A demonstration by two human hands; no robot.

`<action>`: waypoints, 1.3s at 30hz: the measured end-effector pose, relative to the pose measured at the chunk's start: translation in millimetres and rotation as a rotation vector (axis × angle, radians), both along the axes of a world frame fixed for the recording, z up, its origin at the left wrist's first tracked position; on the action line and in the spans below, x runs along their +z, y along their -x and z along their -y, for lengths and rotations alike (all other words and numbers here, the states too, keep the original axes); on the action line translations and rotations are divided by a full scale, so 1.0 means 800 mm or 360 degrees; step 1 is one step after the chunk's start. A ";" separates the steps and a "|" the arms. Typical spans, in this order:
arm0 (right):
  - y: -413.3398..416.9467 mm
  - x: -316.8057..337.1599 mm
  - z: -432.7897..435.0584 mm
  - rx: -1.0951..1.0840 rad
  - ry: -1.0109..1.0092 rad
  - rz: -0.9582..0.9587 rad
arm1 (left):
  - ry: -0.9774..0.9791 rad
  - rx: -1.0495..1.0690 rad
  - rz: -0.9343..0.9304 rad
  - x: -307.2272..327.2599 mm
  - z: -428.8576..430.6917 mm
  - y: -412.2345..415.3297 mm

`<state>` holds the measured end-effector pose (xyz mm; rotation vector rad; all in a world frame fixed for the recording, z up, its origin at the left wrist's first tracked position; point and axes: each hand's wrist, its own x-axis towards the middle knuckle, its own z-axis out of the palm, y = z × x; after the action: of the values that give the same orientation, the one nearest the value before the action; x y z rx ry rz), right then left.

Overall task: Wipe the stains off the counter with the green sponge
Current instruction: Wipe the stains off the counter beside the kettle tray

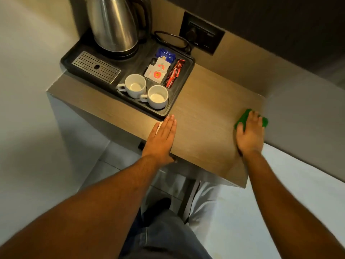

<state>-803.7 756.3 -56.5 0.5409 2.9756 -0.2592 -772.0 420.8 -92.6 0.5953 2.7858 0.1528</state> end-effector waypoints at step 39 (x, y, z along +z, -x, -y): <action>0.099 0.012 -0.012 -0.0214 -0.0063 -0.0032 | -0.0015 -0.0085 0.0118 0.013 0.007 0.007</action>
<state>-882.5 765.5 -46.9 0.7488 2.9733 -0.2181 -777.4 415.3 -82.0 0.6519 2.6966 0.1734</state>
